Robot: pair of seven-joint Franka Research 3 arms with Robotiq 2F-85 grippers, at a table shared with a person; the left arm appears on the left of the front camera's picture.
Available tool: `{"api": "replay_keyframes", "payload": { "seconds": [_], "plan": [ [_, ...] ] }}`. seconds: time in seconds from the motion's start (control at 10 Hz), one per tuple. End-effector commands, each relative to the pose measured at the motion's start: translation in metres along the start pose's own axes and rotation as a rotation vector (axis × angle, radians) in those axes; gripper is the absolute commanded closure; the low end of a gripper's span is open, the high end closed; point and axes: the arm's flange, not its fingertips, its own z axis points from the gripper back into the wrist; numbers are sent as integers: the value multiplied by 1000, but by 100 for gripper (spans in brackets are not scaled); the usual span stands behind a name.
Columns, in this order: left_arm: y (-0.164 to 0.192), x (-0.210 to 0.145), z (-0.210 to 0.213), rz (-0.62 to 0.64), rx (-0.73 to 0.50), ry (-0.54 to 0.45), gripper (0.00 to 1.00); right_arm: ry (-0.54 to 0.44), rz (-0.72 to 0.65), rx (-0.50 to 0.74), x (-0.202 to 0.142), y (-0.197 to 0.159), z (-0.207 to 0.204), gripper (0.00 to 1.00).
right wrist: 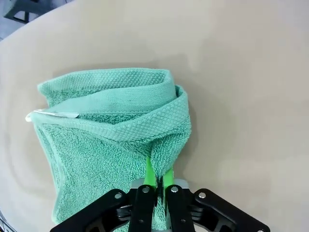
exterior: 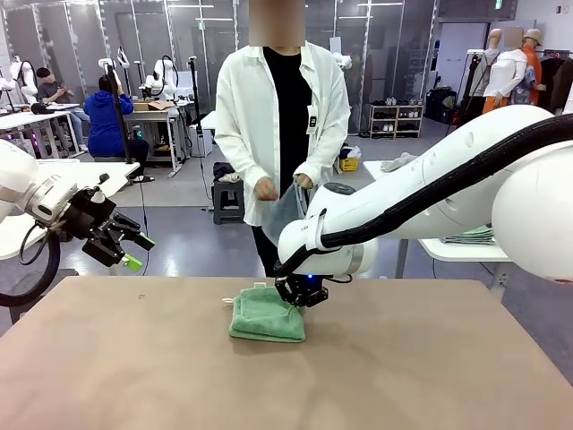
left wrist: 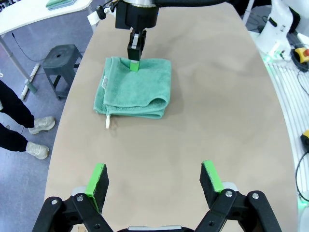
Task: Fold the towels and place them in the basket.
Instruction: Place the folded Towel with hook on the right side of the table.
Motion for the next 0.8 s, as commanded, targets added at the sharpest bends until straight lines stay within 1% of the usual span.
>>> {"api": "replay_keyframes", "payload": {
  "seconds": [0.0, 0.2, 0.3, 0.4, 0.5, 0.6, 0.7],
  "plan": [
    [0, 1, 1, -1, 1, -1, 4, -4, 12, 3, 10, -50, 14, 94],
    [0, 1, 1, -1, 1, -1, 4, 17, 29, -16, 28, -114, 22, 94],
    [0, 1, 1, -1, 1, -1, 4, 7, 24, -48, 38, -145, 26, 94],
    [0, 1, 1, -1, 1, -1, 4, 1, 50, -48, 47, -178, 30, 94],
    [0, 1, 1, -1, 1, -1, 4, -4, 70, -64, 59, -214, 37, 94],
    [0, 1, 1, -1, 1, -1, 4, -10, 57, -73, 69, -258, 49, 94],
    [0, 1, 1, -1, 1, -1, 4, -2, 83, -73, 73, -293, 60, 94]
  ]
}}
